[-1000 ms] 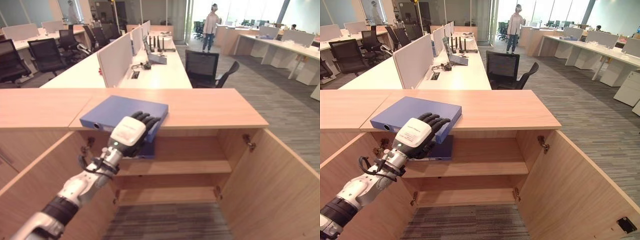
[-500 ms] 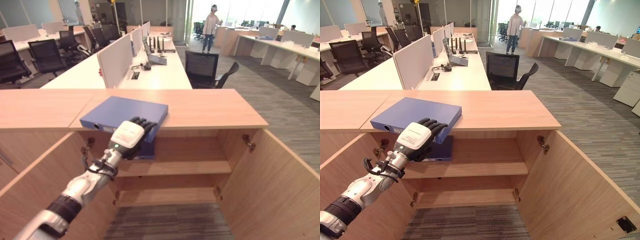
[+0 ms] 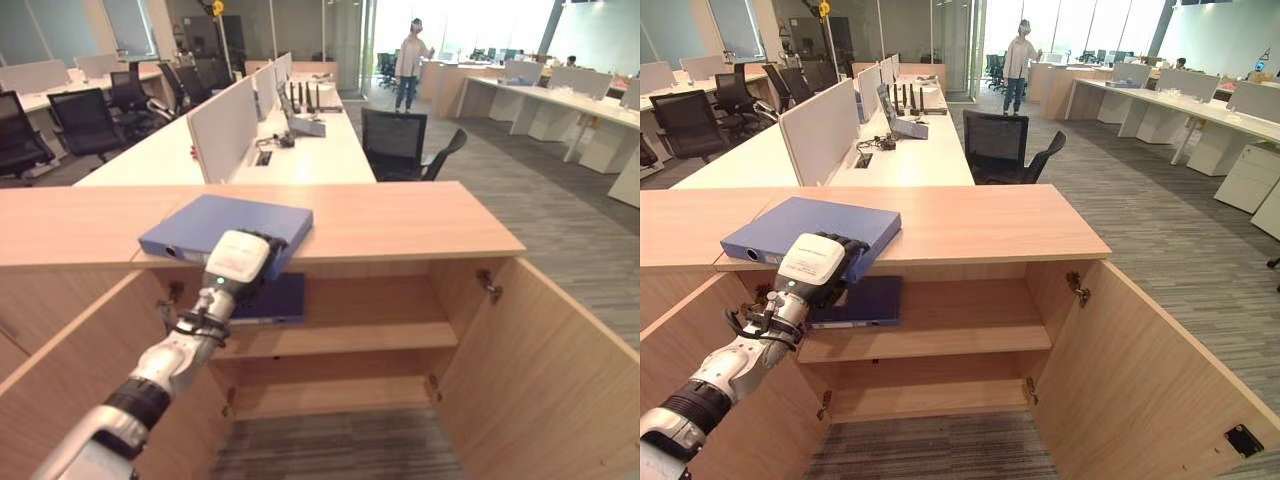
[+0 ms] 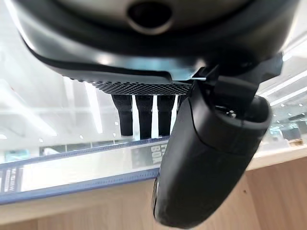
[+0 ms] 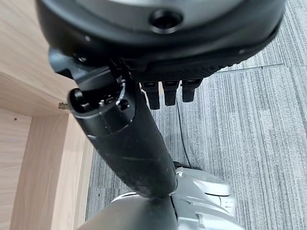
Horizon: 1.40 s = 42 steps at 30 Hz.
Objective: Put the empty folder in the office cabinet
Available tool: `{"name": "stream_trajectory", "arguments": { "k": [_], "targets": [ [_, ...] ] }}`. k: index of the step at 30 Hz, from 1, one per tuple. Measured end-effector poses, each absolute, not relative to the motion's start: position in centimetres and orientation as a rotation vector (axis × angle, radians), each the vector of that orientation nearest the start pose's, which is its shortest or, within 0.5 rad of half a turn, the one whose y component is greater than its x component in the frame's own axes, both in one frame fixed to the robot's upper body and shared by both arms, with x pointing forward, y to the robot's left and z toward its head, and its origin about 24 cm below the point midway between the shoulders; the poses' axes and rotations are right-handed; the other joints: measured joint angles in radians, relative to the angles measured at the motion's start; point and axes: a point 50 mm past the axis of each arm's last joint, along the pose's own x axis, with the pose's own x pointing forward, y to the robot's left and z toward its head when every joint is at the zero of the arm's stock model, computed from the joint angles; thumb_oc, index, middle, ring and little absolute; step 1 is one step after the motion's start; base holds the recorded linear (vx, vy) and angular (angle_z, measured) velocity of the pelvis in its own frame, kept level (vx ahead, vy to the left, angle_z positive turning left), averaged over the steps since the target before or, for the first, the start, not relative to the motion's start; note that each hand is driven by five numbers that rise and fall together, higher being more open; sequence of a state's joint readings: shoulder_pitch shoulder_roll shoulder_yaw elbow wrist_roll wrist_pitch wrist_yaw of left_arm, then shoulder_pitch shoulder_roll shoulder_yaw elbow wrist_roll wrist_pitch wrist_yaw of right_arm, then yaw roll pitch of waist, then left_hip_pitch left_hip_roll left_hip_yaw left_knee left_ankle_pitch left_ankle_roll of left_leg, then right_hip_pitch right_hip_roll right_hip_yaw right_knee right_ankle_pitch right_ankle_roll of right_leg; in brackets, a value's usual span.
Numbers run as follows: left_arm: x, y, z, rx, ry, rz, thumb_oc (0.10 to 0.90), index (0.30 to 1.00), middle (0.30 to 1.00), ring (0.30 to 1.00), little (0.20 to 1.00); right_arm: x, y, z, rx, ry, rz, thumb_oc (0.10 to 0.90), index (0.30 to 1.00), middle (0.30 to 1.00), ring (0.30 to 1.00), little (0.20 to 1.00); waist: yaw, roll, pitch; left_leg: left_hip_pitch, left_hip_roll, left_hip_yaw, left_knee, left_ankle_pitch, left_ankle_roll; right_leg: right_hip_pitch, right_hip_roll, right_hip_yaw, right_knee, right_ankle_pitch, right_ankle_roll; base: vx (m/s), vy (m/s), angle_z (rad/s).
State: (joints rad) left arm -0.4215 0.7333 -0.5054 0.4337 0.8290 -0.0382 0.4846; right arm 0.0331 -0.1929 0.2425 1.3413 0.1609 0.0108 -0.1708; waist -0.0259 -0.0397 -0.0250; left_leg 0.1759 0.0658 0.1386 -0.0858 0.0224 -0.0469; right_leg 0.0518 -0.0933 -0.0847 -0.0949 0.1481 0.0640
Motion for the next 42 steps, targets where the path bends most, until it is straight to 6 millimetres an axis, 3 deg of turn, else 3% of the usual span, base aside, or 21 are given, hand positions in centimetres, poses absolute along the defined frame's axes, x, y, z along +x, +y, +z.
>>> {"name": "stream_trajectory", "arguments": {
  "k": [16,19,23,24,28,31,33,37,42],
  "targets": [
    [31.2,21.9,8.0,1.541,-0.394,0.094,0.400,0.300,0.300,0.300,0.300,4.5,-22.2,-17.2,-0.303,1.378,-0.183,0.800,0.900,0.900,0.900,0.900,0.002,-0.007,-0.020,-0.002,0.000,0.009,0.000,-0.005,-0.003,-0.005,0.000,0.008,0.000,0.000,0.000,0.00,-0.001,-0.02],
    [29.7,21.6,9.0,1.426,-0.431,0.152,0.400,0.300,0.300,0.300,0.300,4.8,-22.2,-17.2,-0.303,1.369,-0.182,0.800,0.900,0.900,0.900,0.900,0.001,-0.006,-0.019,-0.012,0.000,0.009,0.000,-0.005,-0.002,-0.010,0.000,0.007,0.000,0.000,0.000,-0.02,-0.006,0.01],
    [25.6,20.8,10.5,1.210,-0.514,0.141,0.400,0.300,0.300,0.300,0.300,6.1,-21.8,-16.8,-0.284,1.266,-0.175,0.800,0.900,0.900,0.900,0.900,0.003,-0.004,-0.013,-0.015,0.000,0.006,0.000,-0.006,0.001,-0.012,0.000,0.007,0.000,-0.001,0.003,-0.01,-0.002,0.03],
    [24.6,20.1,11.0,1.123,-0.546,0.099,0.400,0.300,0.300,0.300,0.300,7.3,-21.6,-16.2,-0.261,1.192,-0.166,0.800,0.900,0.900,0.900,0.900,0.024,-0.004,-0.011,-0.016,-0.002,-0.001,0.000,-0.003,0.007,-0.010,0.001,0.001,0.000,-0.002,0.004,-0.05,-0.007,0.03],
    [21.3,19.1,13.6,0.853,-0.641,0.003,0.400,0.300,0.300,0.300,0.300,13.1,-19.8,-11.4,-0.173,0.762,-0.063,0.800,0.900,0.900,0.900,0.900,0.035,0.000,0.019,-0.018,-0.003,-0.008,0.000,-0.004,-0.002,-0.015,-0.003,-0.004,0.000,-0.004,0.001,-0.04,-0.012,0.07],
    [20.0,19.0,14.2,0.693,-0.636,-0.061,0.400,0.300,0.300,0.300,0.300,15.3,-19.8,-8.6,-0.135,0.589,-0.019,0.800,0.900,0.900,0.900,0.900,0.033,0.012,0.026,-0.022,-0.005,-0.009,0.000,-0.005,-0.002,-0.017,-0.006,-0.004,0.000,-0.005,0.003,0.00,-0.002,0.01],
    [19.6,19.2,14.8,0.617,-0.643,-0.078,0.400,0.300,0.300,0.300,0.300,15.7,-20.4,-7.7,-0.104,0.551,-0.028,0.800,0.900,0.900,0.900,0.900,0.033,0.017,0.030,-0.031,-0.005,-0.011,0.000,-0.005,-0.002,-0.026,-0.007,-0.006,0.000,-0.007,0.008,0.00,0.001,0.02],
    [19.1,21.2,16.5,0.275,-0.650,-0.051,0.400,0.300,0.300,0.300,0.300,15.7,-22.1,-5.5,0.101,0.456,-0.078,0.800,0.900,0.900,0.900,0.900,0.032,0.021,0.060,-0.036,-0.005,-0.012,0.000,-0.004,-0.001,-0.030,-0.007,-0.007,0.000,-0.006,0.010,0.00,0.002,0.00],
    [19.1,23.0,15.2,-0.160,-0.574,0.016,0.400,0.300,0.300,0.300,0.300,15.8,-22.6,-3.3,0.413,0.329,-0.061,0.800,0.900,0.900,0.900,0.900,0.028,0.025,0.070,-0.037,-0.001,-0.011,0.000,-0.005,-0.001,-0.029,-0.003,-0.007,0.000,-0.007,0.009,0.02,0.001,-0.01]
  ]
}}
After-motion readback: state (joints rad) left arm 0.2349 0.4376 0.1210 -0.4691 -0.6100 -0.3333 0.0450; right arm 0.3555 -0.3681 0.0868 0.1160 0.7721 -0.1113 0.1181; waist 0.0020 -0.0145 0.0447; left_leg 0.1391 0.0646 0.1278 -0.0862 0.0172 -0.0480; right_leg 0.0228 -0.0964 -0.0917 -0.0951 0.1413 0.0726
